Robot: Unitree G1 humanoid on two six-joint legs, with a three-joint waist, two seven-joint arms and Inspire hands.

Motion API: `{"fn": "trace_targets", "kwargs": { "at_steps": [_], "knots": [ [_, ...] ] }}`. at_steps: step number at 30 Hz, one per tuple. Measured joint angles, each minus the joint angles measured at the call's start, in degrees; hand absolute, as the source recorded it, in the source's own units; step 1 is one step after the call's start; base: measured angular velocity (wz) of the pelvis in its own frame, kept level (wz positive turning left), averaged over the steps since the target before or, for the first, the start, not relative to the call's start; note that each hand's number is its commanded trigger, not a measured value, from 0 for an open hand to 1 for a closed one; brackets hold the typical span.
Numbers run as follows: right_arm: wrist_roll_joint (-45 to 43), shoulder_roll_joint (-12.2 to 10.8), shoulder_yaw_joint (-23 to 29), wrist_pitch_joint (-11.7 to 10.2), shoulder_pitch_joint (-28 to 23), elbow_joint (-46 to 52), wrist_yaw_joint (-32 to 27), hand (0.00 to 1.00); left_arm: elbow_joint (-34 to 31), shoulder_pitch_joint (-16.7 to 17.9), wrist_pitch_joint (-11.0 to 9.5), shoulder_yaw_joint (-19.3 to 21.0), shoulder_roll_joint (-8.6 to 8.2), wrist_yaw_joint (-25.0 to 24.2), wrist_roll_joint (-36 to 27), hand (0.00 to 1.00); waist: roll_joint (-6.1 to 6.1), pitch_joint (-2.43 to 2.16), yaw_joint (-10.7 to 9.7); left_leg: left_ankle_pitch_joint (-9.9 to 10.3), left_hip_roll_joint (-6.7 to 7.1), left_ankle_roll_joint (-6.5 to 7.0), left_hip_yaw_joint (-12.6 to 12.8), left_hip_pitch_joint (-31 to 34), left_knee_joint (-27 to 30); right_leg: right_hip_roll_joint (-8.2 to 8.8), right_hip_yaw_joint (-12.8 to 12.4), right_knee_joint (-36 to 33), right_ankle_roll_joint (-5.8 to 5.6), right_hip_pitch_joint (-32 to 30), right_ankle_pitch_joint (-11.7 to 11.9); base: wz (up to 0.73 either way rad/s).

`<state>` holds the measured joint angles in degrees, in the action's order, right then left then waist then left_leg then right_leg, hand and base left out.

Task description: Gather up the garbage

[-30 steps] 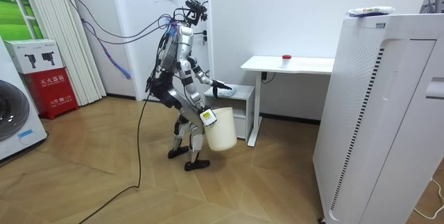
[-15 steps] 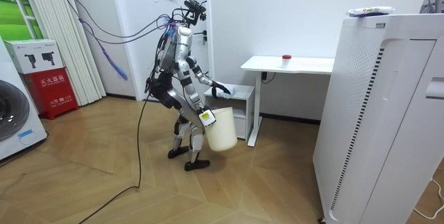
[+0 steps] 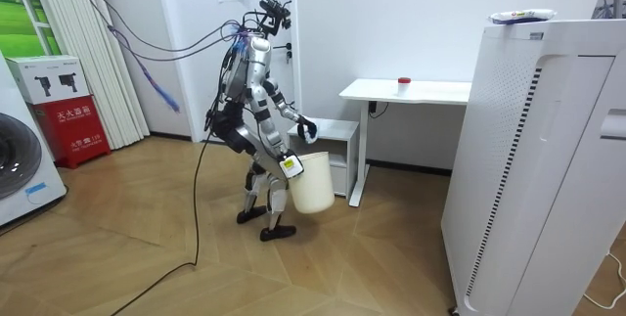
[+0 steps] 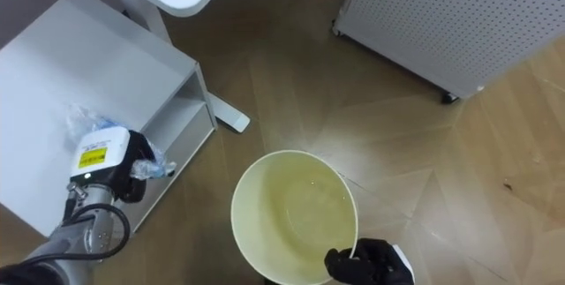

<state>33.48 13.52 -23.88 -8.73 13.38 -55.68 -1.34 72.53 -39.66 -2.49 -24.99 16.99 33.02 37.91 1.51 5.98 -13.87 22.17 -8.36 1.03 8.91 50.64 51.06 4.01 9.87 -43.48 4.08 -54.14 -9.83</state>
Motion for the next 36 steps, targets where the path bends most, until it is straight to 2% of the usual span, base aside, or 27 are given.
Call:
{"fn": "trace_targets", "kwargs": {
  "at_steps": [8,11,14,17,19,22,24,25,26,27,28,30,31,33,35,36],
  "knots": [
    [-0.05,-0.38,-1.09,-0.01,0.04,-1.98,-0.49,1.0,0.23,0.22,-0.83,0.05,0.06,0.24,-0.56,1.0,0.15,-0.07,0.18,-0.65,0.24,-0.38,0.63,-3.45,-2.93,-0.03,-0.34,2.18,0.06,2.82,0.34,-0.01],
    [-0.05,-0.41,-2.13,-0.29,0.13,-2.48,-0.58,1.0,0.17,0.89,-2.85,0.09,-0.15,1.33,-4.74,1.0,0.39,-0.01,0.5,-0.85,0.16,-0.5,1.18,-5.31,-4.24,-0.3,-0.38,3.4,-0.02,4.59,0.4,-0.01],
    [-0.39,-0.99,-2.54,-1.75,0.12,-3.81,-0.99,1.0,-0.41,1.28,-5.16,0.39,-0.55,1.91,-10.16,1.0,0.55,-0.04,1.37,-0.95,0.22,-0.58,1.45,-7.5,-5.65,-0.24,-0.27,3.95,-0.03,6.41,0.4,-0.02],
    [-3.62,-1.51,-2.28,-2.72,0.5,-5.59,-1.16,1.0,-2.69,2.63,-7.06,2.02,-0.99,2.34,-14.85,1.0,0.68,-0.09,2.1,-1.18,0.33,-0.59,2.01,-9.74,-7.25,-0.15,-0.46,5.19,-0.14,8.17,0.33,-0.02],
    [-5.74,-2.08,-1.91,-2.86,1.2,-6.76,-1.15,1.0,-4.82,4.58,-8.16,2.81,-1.43,2.35,-17.61,1.0,0.7,-0.1,2.18,-1.32,0.92,-0.72,2.19,-11.28,-8.32,-0.01,-0.45,5.85,-0.17,9.44,0.32,-0.04],
    [-6.93,-2.3,-1.89,-3.49,1.12,-6.96,-1.1,1.0,-10.17,7.77,-10.2,2.75,-3.94,1.15,-22.48,1.0,1.0,-0.28,2.93,-1.65,1.18,-0.62,2.16,-12.28,-9.45,0.23,-0.18,6.65,-0.39,10.53,0.25,0.07],
    [-7.06,-2.98,-2.07,-3.94,1.06,-6.98,-0.93,1.0,-13.27,11.01,-11.88,1.33,-6.27,-1.83,-26.32,1.0,1.03,-0.44,3.47,-1.83,1.42,-0.66,2.16,-13.16,-10.26,0.33,-0.15,6.93,-0.45,11.23,0.28,0.0],
    [-7.22,-3.21,-2.11,-4.03,0.98,-6.99,-0.93,1.0,-13.77,11.93,-12.02,0.83,-6.94,-2.86,-27.57,1.0,1.0,-0.61,3.51,-1.99,1.64,-0.67,2.16,-13.41,-10.63,0.41,-0.28,7.03,-0.46,11.32,0.28,0.04],
    [-7.32,-3.58,-2.42,-4.24,0.95,-7.1,-0.85,1.0,-14.64,13.47,-12.04,-0.43,-8.39,-5.39,-30.71,1.0,0.87,-0.87,3.54,-2.36,2.21,-0.62,2.17,-13.75,-11.37,0.89,-0.3,7.09,-0.58,11.32,0.22,0.1],
    [-7.33,-3.9,-2.42,-4.37,1.07,-7.44,-0.28,1.0,-15.41,14.6,-12.03,-1.11,-10.0,-8.43,-33.03,1.0,0.83,-0.92,3.61,-2.74,2.6,-0.49,2.17,-13.86,-11.69,1.24,-0.26,7.25,-0.65,11.33,0.23,0.12],
    [-7.36,-4.07,-2.42,-4.38,1.1,-7.69,0.09,1.0,-15.51,14.94,-12.03,-1.69,-10.8,-9.98,-33.99,1.0,0.76,-0.96,3.65,-2.96,2.82,-0.48,2.13,-13.9,-11.81,1.44,-0.16,7.34,-0.69,11.33,0.25,0.14],
    [-7.86,-4.8,-2.47,-4.39,0.94,-8.98,1.73,1.0,-15.84,16.55,-12.04,-4.76,-13.36,-16.52,-37.17,1.0,0.64,-1.11,4.17,-3.35,3.07,-0.33,2.16,-14.53,-12.42,1.56,-0.16,8.04,-0.96,12.1,0.44,0.04],
    [-8.05,-4.99,-2.47,-4.35,0.76,-9.36,2.11,1.0,-15.87,17.14,-12.04,-5.23,-14.0,-18.18,-37.38,1.0,0.42,-1.46,4.52,-3.36,3.12,-0.32,2.29,-14.71,-12.59,1.53,-0.37,8.08,-0.99,12.11,0.46,-0.11],
    [-8.01,-6.02,-3.3,-4.12,-0.08,-10.45,3.29,1.0,-15.85,19.35,-12.03,-8.05,-15.67,-24.88,-37.97,1.0,-0.57,-2.69,5.36,-3.75,3.17,-0.25,2.85,-15.92,-13.87,1.36,-0.72,9.02,-1.14,12.98,0.88,-0.09],
    [-8.13,-7.1,-4.23,-3.86,-0.39,-11.27,3.66,1.0,-15.85,21.08,-11.73,-9.99,-15.89,-29.6,-40.03,1.0,-1.41,-3.32,5.63,-4.07,3.11,-0.3,3.39,-17.39,-14.99,0.93,-1.23,10.3,-1.23,14.22,1.48,-0.12],
    [-8.69,-7.27,-4.53,-3.82,-0.66,-11.47,4.01,1.0,-15.85,21.99,-11.25,-11.28,-16.01,-32.23,-41.03,0.94,-1.45,-3.42,5.67,-4.13,3.05,-0.27,3.41,-18.05,-15.55,0.78,-1.2,11.11,-1.31,15.1,1.81,-0.12]
  ]
}}
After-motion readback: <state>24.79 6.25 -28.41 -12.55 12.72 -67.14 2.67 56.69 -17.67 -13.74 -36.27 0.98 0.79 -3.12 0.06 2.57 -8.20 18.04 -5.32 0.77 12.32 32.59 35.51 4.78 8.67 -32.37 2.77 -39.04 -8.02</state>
